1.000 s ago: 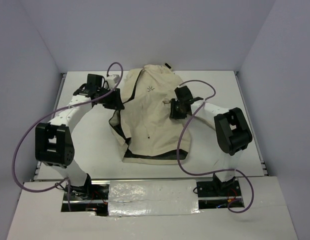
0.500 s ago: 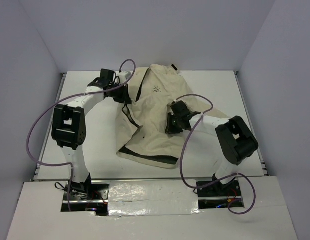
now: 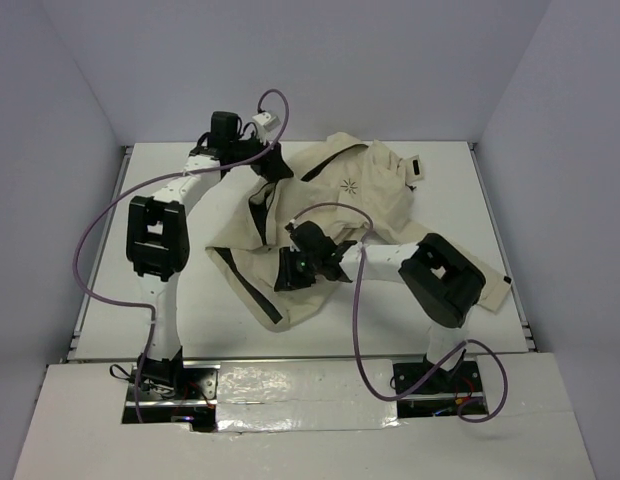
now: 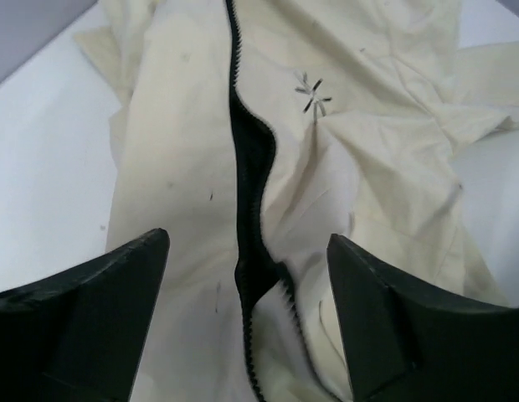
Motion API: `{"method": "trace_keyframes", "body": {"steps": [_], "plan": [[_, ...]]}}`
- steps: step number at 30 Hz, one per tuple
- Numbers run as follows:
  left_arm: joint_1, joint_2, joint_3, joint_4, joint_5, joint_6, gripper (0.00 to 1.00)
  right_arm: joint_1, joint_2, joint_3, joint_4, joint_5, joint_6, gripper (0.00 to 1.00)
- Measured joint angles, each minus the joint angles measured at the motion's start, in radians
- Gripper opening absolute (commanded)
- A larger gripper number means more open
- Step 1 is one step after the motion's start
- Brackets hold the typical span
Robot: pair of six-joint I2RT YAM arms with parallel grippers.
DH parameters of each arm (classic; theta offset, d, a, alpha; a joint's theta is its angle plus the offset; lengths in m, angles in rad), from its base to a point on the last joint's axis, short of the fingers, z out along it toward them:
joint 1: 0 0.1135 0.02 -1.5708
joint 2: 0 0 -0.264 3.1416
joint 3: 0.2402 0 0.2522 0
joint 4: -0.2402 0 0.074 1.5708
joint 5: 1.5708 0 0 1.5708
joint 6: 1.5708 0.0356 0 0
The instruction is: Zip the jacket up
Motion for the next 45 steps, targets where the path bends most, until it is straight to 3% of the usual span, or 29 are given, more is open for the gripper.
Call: {"method": "trace_keyframes", "body": {"steps": [1, 6, 11, 15, 16, 18, 20, 21, 23, 25, 26, 27, 29, 32, 35, 40, 45], "plan": [[0.0, -0.003, 0.011, 0.001, 0.014, 0.005, 0.99, -0.003, -0.006, -0.002, 0.006, -0.005, -0.005, 0.46], [0.003, -0.047, 0.047, -0.036, 0.041, -0.028, 0.99, -0.015, -0.087, -0.015, -0.003, -0.035, -0.133, 0.6], [0.036, -0.144, 0.134, -0.134, 0.019, -0.053, 0.99, -0.055, -0.256, -0.011, -0.027, -0.096, -0.294, 0.62], [0.127, -0.37, 0.007, -0.174, -0.04, -0.126, 0.95, -0.171, -0.301, 0.08, -0.069, -0.159, -0.317, 0.58], [0.156, -0.45, -0.064, -0.185, -0.068, -0.137, 0.91, -0.2, -0.289, 0.125, -0.081, -0.157, -0.317, 0.58], [0.206, -0.61, -0.231, -0.204, -0.142, -0.146, 0.67, -0.243, -0.247, 0.232, -0.114, -0.138, -0.314, 0.59], [0.226, -0.765, -0.42, -0.23, -0.216, -0.167, 0.16, -0.259, -0.175, 0.373, -0.141, -0.114, -0.306, 0.6], [0.22, -0.832, -0.523, -0.256, -0.246, -0.192, 0.12, -0.259, -0.128, 0.445, -0.155, -0.106, -0.296, 0.61], [0.203, -0.907, -0.674, -0.299, -0.287, -0.233, 0.16, -0.254, -0.058, 0.556, -0.183, -0.092, -0.267, 0.62], [0.183, -0.94, -0.807, -0.318, -0.313, -0.294, 0.25, -0.246, 0.001, 0.62, -0.195, -0.068, -0.219, 0.63], [0.171, -0.953, -0.878, -0.301, -0.328, -0.328, 0.37, -0.241, 0.021, 0.631, -0.199, -0.055, -0.196, 0.63], [0.16, -0.965, -0.947, -0.285, -0.343, -0.361, 0.42, -0.235, 0.037, 0.633, -0.206, -0.042, -0.173, 0.63], [0.124, -1.01, -1.09, -0.213, -0.371, -0.431, 0.52, -0.224, 0.061, 0.626, -0.224, -0.014, -0.131, 0.62], [0.026, -1.043, -1.219, -0.068, -0.415, -0.494, 0.57, -0.211, 0.068, 0.584, -0.214, -0.001, -0.074, 0.6], [-0.058, -0.978, -1.225, 0.104, -0.465, -0.484, 0.6, -0.203, 0.068, 0.56, -0.203, -0.001, -0.058, 0.55], [-0.072, -0.798, -1.175, 0.338, -0.522, -0.421, 0.62, -0.193, 0.071, 0.558, -0.195, 0.006, -0.043, 0.56], [-0.089, -0.732, -1.177, 0.383, -0.545, -0.351, 0.63, -0.192, 0.132, 0.558, -0.174, 0.017, -0.014, 0.58]]}}
